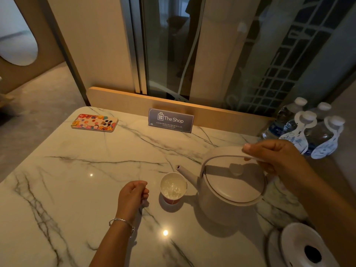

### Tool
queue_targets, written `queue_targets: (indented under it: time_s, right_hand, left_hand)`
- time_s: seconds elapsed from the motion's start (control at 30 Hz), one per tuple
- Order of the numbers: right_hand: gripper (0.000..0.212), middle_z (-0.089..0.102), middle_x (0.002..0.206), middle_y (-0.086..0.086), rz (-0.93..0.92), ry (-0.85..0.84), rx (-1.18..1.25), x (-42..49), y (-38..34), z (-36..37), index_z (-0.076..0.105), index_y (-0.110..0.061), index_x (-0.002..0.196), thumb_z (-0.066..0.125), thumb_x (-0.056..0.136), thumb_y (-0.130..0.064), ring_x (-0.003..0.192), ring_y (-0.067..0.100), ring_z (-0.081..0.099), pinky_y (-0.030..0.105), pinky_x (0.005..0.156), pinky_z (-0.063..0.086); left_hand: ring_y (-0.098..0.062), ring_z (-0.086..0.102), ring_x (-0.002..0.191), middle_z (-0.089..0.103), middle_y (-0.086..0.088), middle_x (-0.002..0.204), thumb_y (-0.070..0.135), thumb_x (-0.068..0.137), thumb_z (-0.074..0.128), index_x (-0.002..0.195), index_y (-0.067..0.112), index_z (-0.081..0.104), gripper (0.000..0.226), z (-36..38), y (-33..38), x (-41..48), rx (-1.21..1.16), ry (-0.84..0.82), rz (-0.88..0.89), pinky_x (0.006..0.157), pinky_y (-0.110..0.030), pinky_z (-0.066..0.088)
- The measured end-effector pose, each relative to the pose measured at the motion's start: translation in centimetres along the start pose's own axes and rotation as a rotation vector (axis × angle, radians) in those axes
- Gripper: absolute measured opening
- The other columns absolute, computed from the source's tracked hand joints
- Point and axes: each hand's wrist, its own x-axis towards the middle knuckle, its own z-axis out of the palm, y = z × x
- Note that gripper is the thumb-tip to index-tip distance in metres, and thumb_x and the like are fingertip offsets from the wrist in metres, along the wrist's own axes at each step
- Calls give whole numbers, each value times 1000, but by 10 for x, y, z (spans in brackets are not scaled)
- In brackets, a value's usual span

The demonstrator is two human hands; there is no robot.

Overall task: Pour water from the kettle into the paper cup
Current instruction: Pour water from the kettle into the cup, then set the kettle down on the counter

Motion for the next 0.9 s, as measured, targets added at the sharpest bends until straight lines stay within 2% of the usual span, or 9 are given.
queue_targets:
  time_s: [0.17,0.23,0.37,0.47,0.57,0.67,0.77,0.83,0.9]
  right_hand:
    - [37,44,32,-4,-15,84,50,-1,16,-3,67,-8,57,63,61,-45,33,2,38,12,36,34]
    - [41,51,36,-2,10,142,54,-4,26,-5,65,-4,59,64,59,-46,36,7,45,17,36,40]
    - [38,62,44,0,66,180,60,-10,37,-9,69,-10,59,65,55,-48,44,16,56,22,37,45]
    - [50,63,47,3,97,209,52,-13,46,-14,67,-5,64,67,51,-54,51,24,58,26,36,45]
    - [71,62,47,3,100,231,60,-16,52,-17,67,-3,66,71,38,-67,48,20,58,24,36,45]
    - [50,63,52,11,89,245,105,-16,60,-18,69,-4,65,69,50,-53,53,27,56,20,38,44]
    - [47,59,68,28,57,260,135,-15,69,-20,63,9,70,66,63,-37,61,30,53,19,39,42]
    - [41,59,68,28,63,268,151,-15,72,-20,63,11,70,65,68,-30,59,28,54,18,38,42]
    - [30,61,56,21,85,271,178,-14,73,-20,66,1,61,65,69,-27,49,23,56,16,37,42]
  left_hand:
    - [-21,47,56,51,-14,64,3,84,52,84,-2,57,7,-1,-1,-1,-14,-5,-1,37,-18,40]
    - [-22,47,56,51,-14,64,4,84,54,81,-1,56,7,-2,-2,1,-6,-10,-12,37,-19,40]
    - [-23,48,55,53,-14,63,5,83,55,75,1,57,9,-2,-4,6,19,-10,-7,38,-20,42]
    - [-20,51,51,54,-12,59,4,83,54,75,2,59,10,-1,-7,8,27,-19,1,43,-24,45]
    - [-26,51,59,55,-14,63,5,83,55,76,3,60,9,1,-11,10,71,-15,31,55,-34,46]
    - [-26,52,59,55,-14,62,6,83,55,75,4,61,10,1,-15,13,97,-17,38,54,-33,46]
    - [-28,51,60,55,-15,63,7,82,56,74,3,61,9,0,-17,17,113,-17,24,60,-40,46]
    - [-28,49,59,54,-16,64,6,82,56,75,3,60,9,-1,-19,18,102,-25,-2,57,-37,44]
    - [-27,48,58,54,-16,64,5,82,55,76,2,60,8,-1,-21,20,92,-32,-18,51,-32,42]
